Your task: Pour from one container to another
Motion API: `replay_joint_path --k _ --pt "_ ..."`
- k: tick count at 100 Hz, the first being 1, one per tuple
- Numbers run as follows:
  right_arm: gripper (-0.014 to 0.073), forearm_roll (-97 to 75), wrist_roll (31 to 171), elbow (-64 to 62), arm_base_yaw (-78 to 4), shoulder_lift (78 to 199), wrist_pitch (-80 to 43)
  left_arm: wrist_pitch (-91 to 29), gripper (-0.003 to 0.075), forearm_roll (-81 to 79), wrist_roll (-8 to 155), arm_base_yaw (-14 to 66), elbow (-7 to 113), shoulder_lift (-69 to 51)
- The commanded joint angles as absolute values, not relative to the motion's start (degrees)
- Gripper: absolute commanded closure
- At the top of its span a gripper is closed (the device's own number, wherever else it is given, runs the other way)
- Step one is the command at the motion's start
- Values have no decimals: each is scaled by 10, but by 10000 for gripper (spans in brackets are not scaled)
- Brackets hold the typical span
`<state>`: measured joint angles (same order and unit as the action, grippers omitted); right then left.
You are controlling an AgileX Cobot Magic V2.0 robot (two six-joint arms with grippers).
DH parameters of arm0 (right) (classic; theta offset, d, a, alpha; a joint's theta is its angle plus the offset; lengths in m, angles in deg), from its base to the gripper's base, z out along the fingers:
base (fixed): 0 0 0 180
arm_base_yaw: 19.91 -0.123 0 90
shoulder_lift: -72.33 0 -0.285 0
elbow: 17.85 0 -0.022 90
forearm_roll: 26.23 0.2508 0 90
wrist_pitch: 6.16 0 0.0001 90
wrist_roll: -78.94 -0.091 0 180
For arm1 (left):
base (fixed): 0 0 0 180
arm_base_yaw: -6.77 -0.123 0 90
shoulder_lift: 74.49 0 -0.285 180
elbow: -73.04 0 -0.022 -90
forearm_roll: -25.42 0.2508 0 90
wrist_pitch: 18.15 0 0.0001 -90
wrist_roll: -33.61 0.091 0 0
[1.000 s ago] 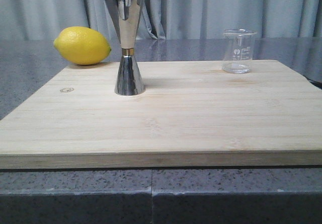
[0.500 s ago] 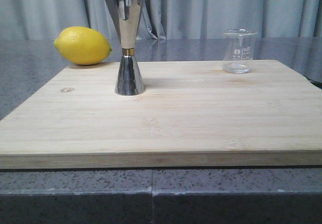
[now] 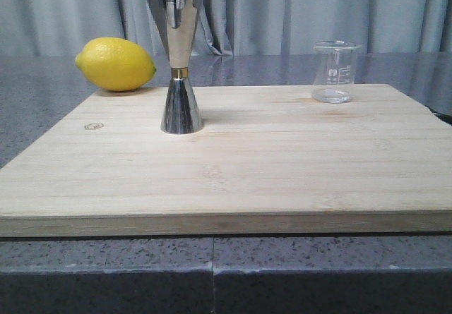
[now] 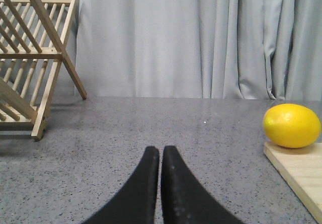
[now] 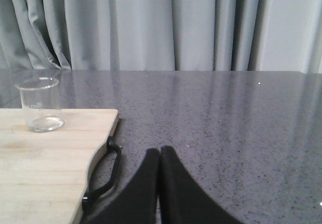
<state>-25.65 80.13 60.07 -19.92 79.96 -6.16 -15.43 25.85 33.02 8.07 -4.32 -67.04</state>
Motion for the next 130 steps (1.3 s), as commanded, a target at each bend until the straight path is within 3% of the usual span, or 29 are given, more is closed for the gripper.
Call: replay_joint_path --k 1,130 --pt "666 -279 798 606 -196 797 -41 -107 739 254 330 83 -60 -683" --pt "666 -286 798 606 -196 786 -71 -107 739 254 330 83 -60 -683"
